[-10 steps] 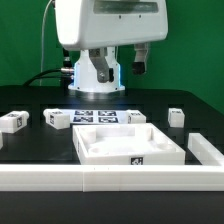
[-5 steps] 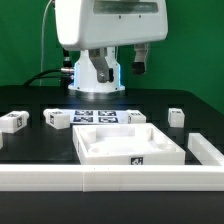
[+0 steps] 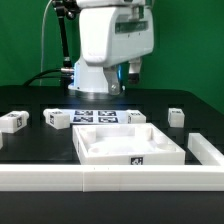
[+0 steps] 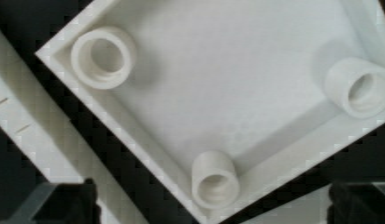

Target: Assemble one leg

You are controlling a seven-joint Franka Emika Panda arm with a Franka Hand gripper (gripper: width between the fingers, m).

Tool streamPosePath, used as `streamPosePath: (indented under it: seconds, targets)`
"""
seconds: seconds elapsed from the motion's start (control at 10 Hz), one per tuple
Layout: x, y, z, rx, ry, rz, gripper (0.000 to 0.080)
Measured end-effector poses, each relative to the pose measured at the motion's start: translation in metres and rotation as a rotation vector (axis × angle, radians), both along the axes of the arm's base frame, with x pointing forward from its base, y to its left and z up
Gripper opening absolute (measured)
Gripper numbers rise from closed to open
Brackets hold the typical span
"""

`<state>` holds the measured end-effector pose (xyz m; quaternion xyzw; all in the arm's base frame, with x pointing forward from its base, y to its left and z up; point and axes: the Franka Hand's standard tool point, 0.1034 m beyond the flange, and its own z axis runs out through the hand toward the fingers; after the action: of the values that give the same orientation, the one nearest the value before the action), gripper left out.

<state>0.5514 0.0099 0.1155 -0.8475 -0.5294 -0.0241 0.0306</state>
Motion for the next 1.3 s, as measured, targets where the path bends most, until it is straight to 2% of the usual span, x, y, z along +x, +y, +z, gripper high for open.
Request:
streamPosePath:
  seconds: [0.2,0.6,0.7,0.9,1.0,1.3]
  targets:
    - [-0.004,0.001,-0.02,-0.046,0.004,0.162,0.065]
    - [-0.005,0.0,-0.022,-0.047,0.005,0.176,0.065]
    - [-0.01,-0.002,-0.028,-0.064,-0.005,0.325,0.065]
    - [-0.02,0.009,-0.04,-0.108,0.019,0.483,0.065]
    - [-0.021,0.008,-0.04,-0.107,0.019,0.478,0.065]
    - [-0.037,0.006,-0.044,-0.105,0.033,0.478,0.065]
